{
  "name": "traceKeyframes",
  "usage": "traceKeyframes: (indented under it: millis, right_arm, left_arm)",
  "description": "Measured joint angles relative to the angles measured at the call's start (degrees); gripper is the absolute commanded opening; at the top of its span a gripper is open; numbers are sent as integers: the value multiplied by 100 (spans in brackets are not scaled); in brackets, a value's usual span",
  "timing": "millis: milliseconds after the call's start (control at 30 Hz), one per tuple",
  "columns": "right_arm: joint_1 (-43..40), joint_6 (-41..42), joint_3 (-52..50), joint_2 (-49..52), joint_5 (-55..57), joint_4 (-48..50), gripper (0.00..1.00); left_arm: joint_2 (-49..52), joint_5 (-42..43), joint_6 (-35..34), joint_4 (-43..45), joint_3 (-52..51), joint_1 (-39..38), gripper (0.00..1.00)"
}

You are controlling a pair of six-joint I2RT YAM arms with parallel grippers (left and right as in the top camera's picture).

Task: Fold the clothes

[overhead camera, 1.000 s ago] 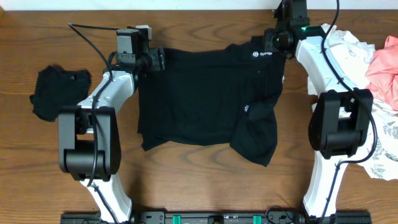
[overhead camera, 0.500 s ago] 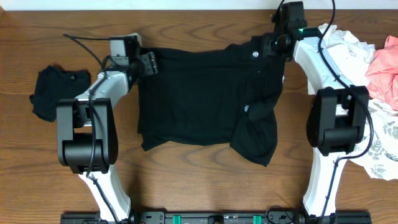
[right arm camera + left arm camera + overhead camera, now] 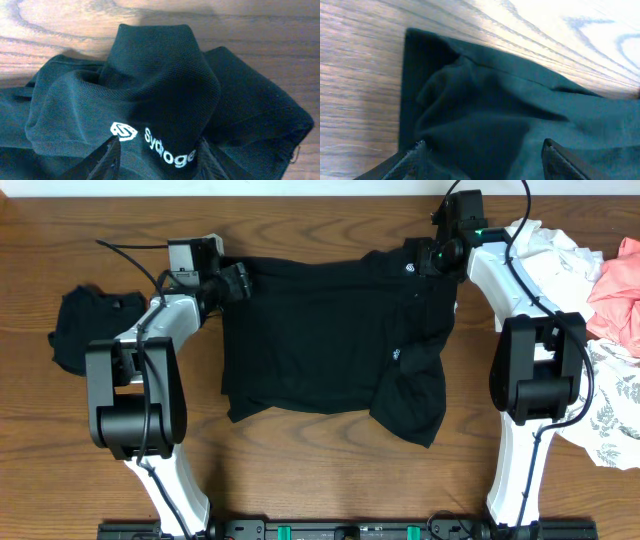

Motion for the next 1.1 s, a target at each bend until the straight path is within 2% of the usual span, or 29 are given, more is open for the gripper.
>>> traceKeyframes:
  millis: [200,267,300,433,467,867,1100]
  right_arm:
    - [2,13,0,0,-52,-48,41]
    - [2,17,0,0,-66,-59,36]
    - [2,20,0,0,-68,-59,33]
    - [2,79,0,0,-98,-83,4]
    - [2,111,0,0,-131,-79,1]
    - [-68,245,0,-76,-710,33,1]
    - [-155,245,0,-828,-629,37,1]
  left_arm:
    - [0,35,-39,-20,-2,-15,73]
    - [0,35,-42,-20,-2,-15,73]
    - [0,35,-42,-20,0,-15,73]
    - [0,37,-46,-15,0,-15,73]
    - [0,37,-46,-15,0,-15,73]
    - [0,37,-57,-31,0,-15,73]
    - [0,42,-61,-177,-2,-15,73]
